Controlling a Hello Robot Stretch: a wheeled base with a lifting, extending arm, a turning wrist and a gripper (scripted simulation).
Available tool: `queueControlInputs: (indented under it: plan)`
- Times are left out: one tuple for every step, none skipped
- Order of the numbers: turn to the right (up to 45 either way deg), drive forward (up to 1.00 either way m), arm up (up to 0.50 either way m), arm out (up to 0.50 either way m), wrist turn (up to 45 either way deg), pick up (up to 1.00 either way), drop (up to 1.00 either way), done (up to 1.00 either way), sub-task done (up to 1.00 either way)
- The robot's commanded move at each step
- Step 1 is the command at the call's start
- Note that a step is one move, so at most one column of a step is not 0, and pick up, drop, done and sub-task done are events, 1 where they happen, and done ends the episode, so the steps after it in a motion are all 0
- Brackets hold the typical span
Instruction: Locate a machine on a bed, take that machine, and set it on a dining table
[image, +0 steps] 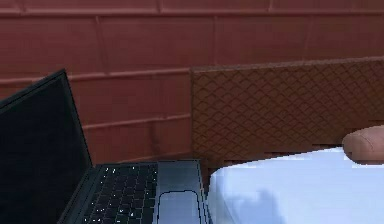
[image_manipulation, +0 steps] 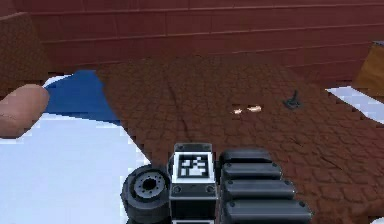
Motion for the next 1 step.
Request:
queueControlInputs:
  plan:
    - [36.0, 0.00, 0.00, 0.00, 0.0, 0.00, 0.00, 0.00, 0.00]
